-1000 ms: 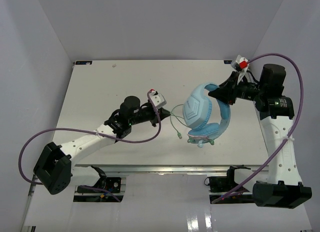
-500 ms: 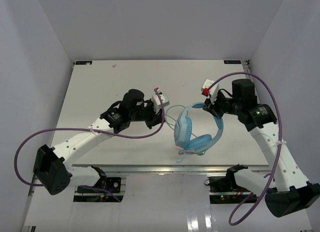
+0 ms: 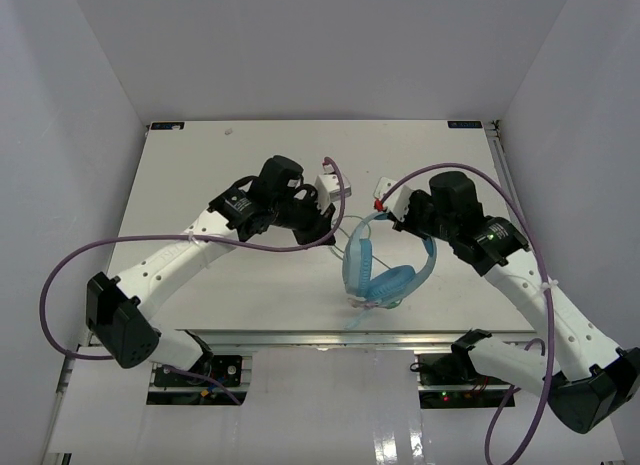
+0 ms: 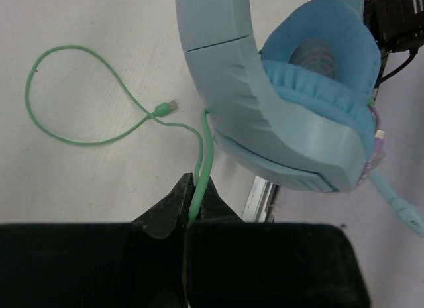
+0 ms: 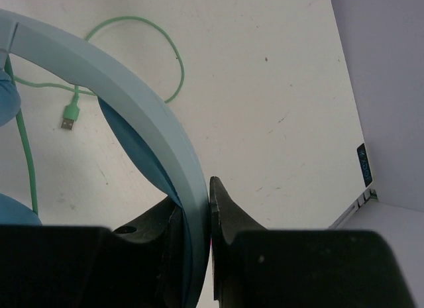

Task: Wrap the headphones

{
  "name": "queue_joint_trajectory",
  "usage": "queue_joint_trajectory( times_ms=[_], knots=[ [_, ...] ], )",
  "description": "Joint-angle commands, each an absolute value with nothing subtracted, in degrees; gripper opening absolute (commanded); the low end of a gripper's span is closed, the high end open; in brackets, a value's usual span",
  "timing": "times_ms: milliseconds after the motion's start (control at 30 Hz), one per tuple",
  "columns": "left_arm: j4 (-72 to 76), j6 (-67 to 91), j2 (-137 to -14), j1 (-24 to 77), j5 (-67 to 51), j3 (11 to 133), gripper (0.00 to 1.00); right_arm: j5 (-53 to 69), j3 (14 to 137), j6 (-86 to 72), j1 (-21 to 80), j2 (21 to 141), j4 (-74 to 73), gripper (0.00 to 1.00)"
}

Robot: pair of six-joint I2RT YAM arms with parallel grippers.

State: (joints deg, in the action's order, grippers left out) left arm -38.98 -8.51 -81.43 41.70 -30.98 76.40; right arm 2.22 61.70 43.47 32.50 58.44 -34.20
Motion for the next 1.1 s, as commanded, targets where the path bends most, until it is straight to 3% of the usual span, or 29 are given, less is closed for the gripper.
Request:
queue_joint_trajectory(
  times_ms=[0,400,733,1067],
  knots=[
    [-47.94,-6.16,-82.78,41.22,-36.64,81.52,0.01,-12.22,59.45,47.54,34.21,58.91,-28.23,0.08],
    [-49.15,-5.7,-80.95,41.22,-40.66,82.33,0.03,-24.4,54.34,53.0,34.84,59.48,-16.12,0.08],
    [-47.49,-1.04,-83.11,41.22,-48.3,82.24,0.09,-25.69,54.47,48.1,35.04,59.77,-10.62,0.08],
    [-41.42,0.65,-82.4,41.15,-48.34,75.51,0.17,-27.14,53.48,46.68,35.07,59.36,-5.91,0.08]
  ],
)
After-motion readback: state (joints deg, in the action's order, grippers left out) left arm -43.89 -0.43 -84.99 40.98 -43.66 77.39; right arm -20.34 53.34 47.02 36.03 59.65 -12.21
